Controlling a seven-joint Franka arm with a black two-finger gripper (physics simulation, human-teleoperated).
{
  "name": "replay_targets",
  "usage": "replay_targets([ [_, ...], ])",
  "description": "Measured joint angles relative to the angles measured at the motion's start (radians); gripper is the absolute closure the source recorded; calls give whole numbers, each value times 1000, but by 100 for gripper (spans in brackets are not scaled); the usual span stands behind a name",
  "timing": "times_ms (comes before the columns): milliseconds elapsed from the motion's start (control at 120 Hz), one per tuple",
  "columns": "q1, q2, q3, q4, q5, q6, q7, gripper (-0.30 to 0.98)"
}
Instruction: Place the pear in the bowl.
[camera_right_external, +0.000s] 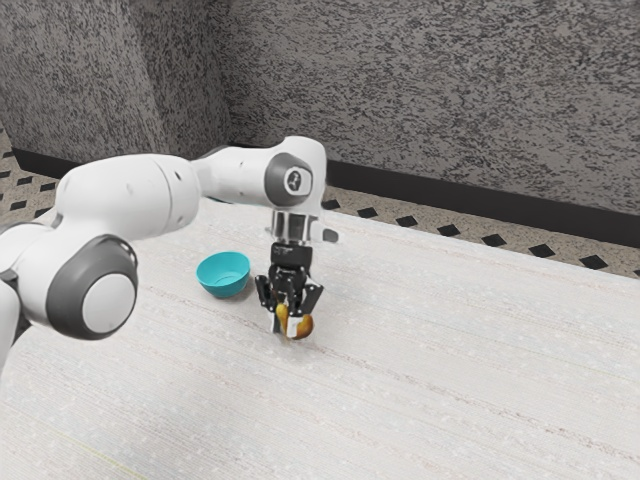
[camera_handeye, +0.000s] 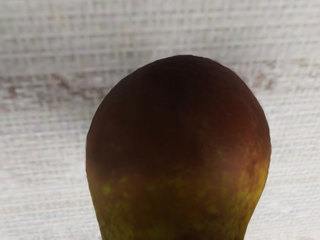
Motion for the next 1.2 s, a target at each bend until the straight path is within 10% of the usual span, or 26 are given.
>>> replay_targets([
  [542, 48, -56, 220, 157, -5, -111, 16, 56],
  [1000, 136, -20, 218, 153, -32, 77, 32, 55],
  [1200, 136, -27, 211, 151, -39, 94, 35, 22],
])
